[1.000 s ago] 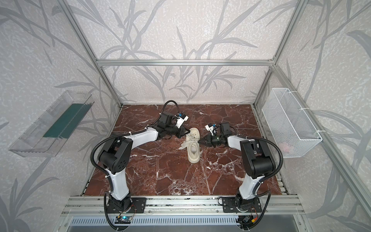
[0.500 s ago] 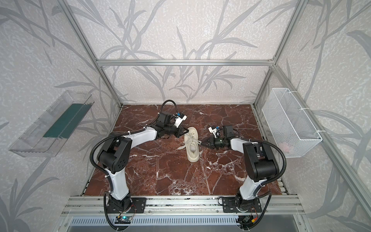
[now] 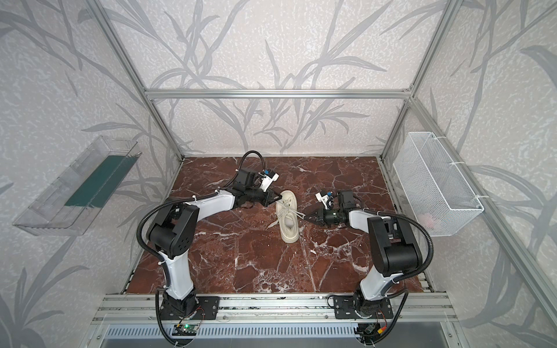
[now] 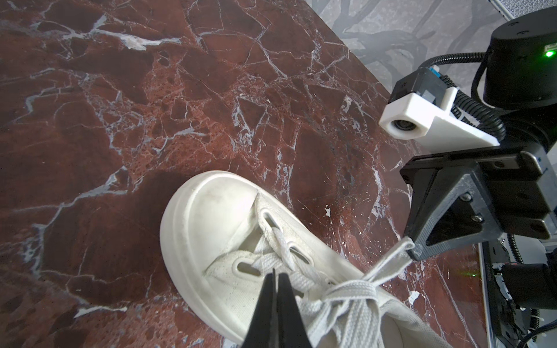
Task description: Tie the shoes
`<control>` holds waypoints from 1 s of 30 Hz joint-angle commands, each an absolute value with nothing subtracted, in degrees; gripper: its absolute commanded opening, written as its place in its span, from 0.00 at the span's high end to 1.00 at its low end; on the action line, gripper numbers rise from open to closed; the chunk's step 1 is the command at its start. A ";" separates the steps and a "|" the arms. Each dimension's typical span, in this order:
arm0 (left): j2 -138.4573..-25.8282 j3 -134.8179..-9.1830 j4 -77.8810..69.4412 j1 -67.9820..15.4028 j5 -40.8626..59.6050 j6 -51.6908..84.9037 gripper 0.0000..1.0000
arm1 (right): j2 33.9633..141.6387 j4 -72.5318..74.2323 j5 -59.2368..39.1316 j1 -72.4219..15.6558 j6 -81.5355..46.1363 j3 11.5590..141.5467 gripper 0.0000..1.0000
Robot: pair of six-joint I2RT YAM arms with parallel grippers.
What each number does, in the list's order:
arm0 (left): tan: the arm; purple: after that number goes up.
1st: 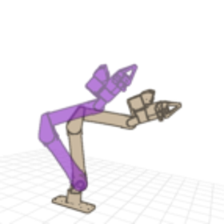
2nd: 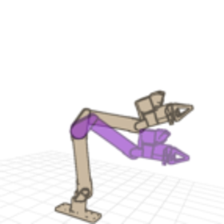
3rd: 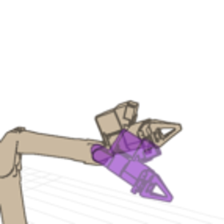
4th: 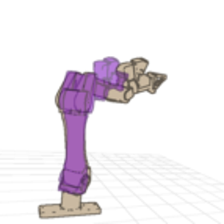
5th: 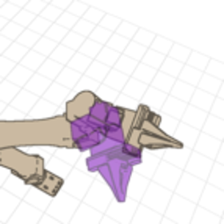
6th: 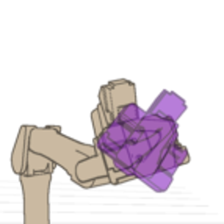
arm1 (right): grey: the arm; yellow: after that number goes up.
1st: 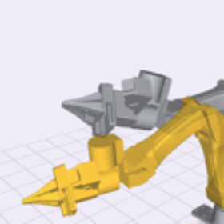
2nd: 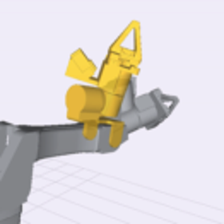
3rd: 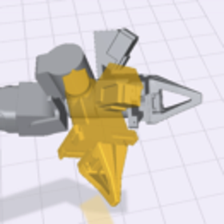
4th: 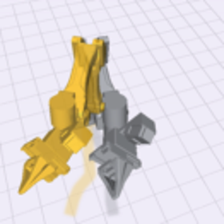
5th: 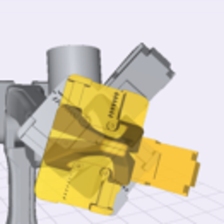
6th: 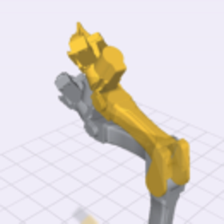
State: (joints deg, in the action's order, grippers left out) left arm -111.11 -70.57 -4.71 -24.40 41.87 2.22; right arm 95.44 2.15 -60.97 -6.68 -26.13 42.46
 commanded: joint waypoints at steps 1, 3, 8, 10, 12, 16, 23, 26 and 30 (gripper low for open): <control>-112.10 -69.97 -6.72 -23.54 42.21 2.54 1.00 | 93.60 1.20 -61.70 -6.39 -25.93 40.60 1.00; -112.14 -69.96 -7.10 -23.57 42.77 2.94 1.00 | 93.60 1.23 -61.72 -6.83 -25.69 40.21 1.00; -112.08 -69.96 -7.90 -24.08 44.33 3.17 1.00 | 94.09 1.11 -62.14 -7.45 -24.60 41.47 0.82; -112.09 -69.90 -8.03 -24.22 44.78 3.12 1.00 | 93.97 -1.28 -61.20 -7.72 -22.97 43.02 0.65; -112.07 -69.87 -7.84 -24.18 44.93 3.16 1.00 | 93.33 -5.82 -59.08 -7.73 -19.48 44.57 0.60; -111.82 -69.79 -7.69 -24.18 44.75 3.07 1.00 | 90.07 -16.33 -50.43 -7.72 -10.36 48.42 0.57; -112.09 -70.05 -8.09 -24.22 45.22 3.34 1.00 | 89.04 -20.59 -37.91 -10.01 -0.40 56.97 0.58; -112.19 -70.06 -8.46 -24.22 45.61 3.55 1.00 | 94.05 -22.48 -35.39 -11.30 2.33 62.29 0.59; -112.07 -70.05 -9.05 -24.17 45.90 3.93 1.00 | 101.20 -25.91 -30.91 -15.11 5.93 68.35 0.59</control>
State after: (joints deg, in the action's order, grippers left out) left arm -111.55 -70.35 -7.42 -24.40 44.73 3.46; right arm 97.14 -20.58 -36.07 -12.82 1.02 66.13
